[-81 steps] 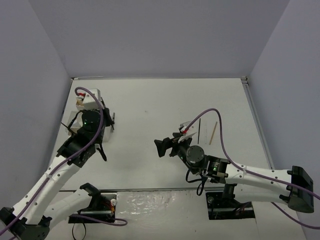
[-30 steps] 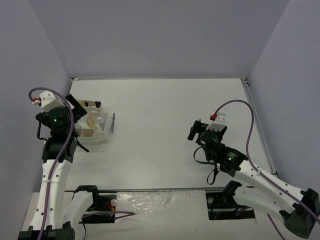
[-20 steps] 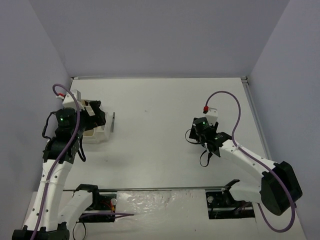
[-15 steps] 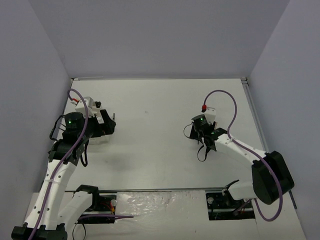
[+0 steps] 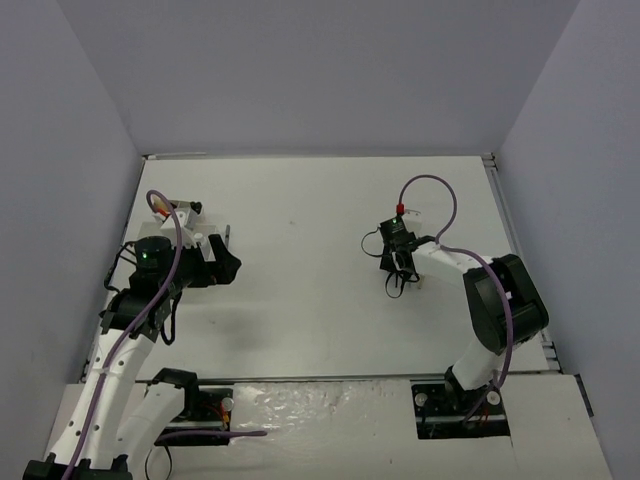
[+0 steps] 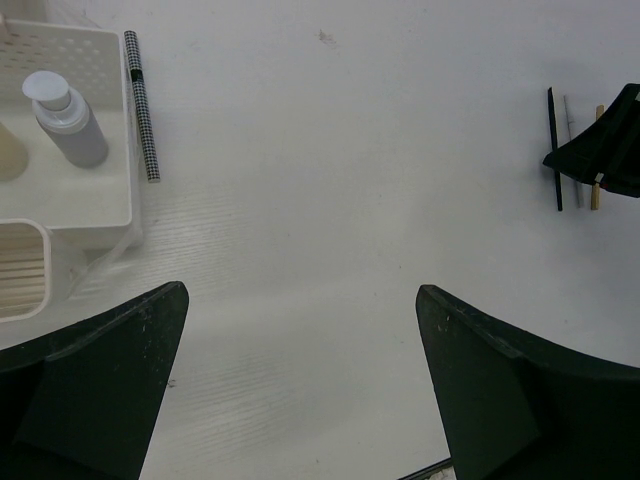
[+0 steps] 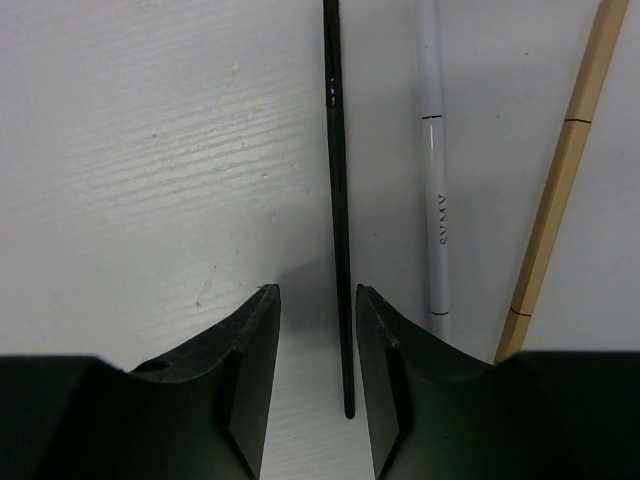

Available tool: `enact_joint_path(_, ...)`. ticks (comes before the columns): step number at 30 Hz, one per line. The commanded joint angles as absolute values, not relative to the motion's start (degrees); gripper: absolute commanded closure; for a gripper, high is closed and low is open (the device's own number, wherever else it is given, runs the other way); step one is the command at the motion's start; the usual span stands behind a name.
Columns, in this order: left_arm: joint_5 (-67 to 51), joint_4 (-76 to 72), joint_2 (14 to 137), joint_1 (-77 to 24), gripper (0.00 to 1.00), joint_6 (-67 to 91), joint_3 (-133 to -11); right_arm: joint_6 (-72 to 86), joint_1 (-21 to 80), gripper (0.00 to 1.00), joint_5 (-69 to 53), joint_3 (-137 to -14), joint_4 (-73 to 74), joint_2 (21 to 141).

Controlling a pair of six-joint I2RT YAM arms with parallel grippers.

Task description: Organize the makeup

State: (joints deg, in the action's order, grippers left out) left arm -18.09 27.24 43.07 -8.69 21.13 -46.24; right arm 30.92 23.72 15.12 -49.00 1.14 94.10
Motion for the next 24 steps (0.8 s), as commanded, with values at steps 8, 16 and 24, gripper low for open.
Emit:
enact_joint_path(8, -19.5, 25.2, 43.0, -8.9, 0.03, 20.2, -47.5, 29.9, 21.7, 0.78, 14.7, -51.7, 0.7, 100.9)
enact_joint_path(16, -22.6, 22.8, 43.2, -8.9, 0.03, 23.4, -46.9, 27.3, 23.9, 1.00, 12.6, -52.6, -1.7, 100.0)
enact_joint_path(24, -24.8, 18.3, 44.3, -11.7, 0.03, 33.7, -47.4, 24.7, 44.1, 1.00, 14.5, -51.9, -13.5, 88.0)
